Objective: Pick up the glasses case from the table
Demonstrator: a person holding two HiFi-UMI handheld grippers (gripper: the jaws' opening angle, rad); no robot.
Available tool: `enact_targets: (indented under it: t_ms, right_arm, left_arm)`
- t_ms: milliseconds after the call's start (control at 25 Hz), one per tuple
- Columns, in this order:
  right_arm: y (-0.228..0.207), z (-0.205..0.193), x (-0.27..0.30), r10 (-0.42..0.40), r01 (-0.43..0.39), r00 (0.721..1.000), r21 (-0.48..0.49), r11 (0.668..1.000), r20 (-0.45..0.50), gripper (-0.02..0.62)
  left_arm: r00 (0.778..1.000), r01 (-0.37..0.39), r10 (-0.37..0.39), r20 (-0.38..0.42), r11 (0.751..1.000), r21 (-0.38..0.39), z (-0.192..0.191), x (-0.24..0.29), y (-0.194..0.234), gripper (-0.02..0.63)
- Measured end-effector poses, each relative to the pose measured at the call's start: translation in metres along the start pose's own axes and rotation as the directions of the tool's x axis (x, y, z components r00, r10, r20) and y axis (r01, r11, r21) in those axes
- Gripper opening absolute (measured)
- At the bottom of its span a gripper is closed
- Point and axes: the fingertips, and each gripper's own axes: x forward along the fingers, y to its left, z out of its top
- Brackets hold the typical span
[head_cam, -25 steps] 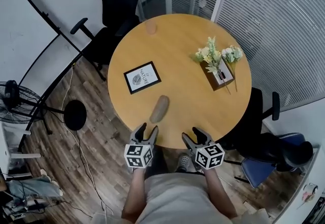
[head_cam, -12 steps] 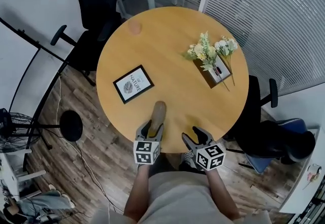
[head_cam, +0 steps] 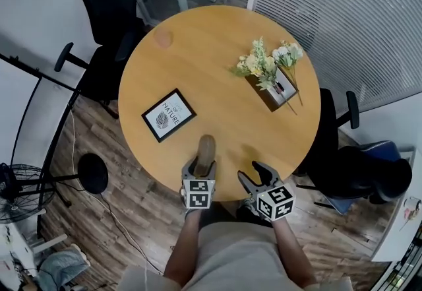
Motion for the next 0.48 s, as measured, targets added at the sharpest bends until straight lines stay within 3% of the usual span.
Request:
enact_targets:
  t_ms: [200, 480]
  right_arm:
    - [0.001, -0.001, -0.001, -0.029, 0.029, 1.0, -0.007, 1.0, -0.003, 0.232]
    - [0.0, -0.009, -0.011, -0.082, 0.082, 0.997, 0.031, 0.996, 0.005, 0.232]
  left_arm:
    - [0.999, -0.006, 0.006, -0.044, 1.0, -0.008, -0.011, 0.017, 0.009, 0.255]
    - [0.995, 0.004, 0.0, -0.098, 0.999, 0.036, -0.011, 0.033, 0.006, 0.282]
